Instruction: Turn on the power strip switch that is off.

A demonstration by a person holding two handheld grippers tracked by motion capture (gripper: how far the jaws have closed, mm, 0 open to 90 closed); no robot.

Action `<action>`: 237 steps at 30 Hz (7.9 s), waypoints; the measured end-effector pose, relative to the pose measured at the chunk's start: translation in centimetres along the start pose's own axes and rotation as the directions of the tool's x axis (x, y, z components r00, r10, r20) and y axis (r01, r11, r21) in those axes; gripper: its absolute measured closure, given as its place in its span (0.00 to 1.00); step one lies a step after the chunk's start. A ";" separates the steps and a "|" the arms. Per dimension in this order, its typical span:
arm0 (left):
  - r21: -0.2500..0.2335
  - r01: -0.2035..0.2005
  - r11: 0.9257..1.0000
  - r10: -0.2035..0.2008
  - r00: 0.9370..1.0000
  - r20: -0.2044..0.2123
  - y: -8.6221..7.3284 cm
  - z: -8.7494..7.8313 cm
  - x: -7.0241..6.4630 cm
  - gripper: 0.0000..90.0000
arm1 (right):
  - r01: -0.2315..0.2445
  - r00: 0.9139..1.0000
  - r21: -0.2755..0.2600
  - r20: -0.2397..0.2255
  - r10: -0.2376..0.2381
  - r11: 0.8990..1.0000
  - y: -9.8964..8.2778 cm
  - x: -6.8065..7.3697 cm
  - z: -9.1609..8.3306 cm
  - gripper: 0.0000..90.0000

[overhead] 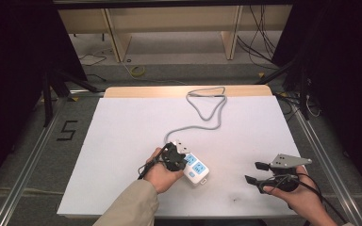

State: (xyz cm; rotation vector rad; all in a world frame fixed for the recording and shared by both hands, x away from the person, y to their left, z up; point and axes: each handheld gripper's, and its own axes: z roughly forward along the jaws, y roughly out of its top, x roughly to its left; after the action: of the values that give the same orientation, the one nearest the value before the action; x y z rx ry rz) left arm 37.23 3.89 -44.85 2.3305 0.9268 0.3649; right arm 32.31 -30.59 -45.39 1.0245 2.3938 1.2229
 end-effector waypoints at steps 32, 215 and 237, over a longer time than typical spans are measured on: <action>0.044 0.041 0.998 -0.040 0.999 -0.027 0.6 0.3 -0.1 1.00 | -0.002 1.000 0.002 0.002 0.002 1.000 0.0 0.0 0.0 0.36; -0.049 0.105 0.993 -0.107 0.993 -0.058 1.2 -2.7 2.2 0.53 | -0.010 1.000 -0.011 0.011 0.010 1.000 0.0 -0.4 -0.3 0.36; -0.124 0.113 0.986 -0.119 0.992 -0.042 -1.2 -4.5 3.7 0.32 | -0.010 1.000 -0.012 0.013 0.010 1.000 0.0 -0.4 -0.3 0.36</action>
State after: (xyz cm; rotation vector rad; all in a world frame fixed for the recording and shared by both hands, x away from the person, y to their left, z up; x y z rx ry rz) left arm 37.25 9.08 -41.97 2.1553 1.0302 0.4207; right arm 32.40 -31.04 -45.23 1.0387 2.3714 1.2281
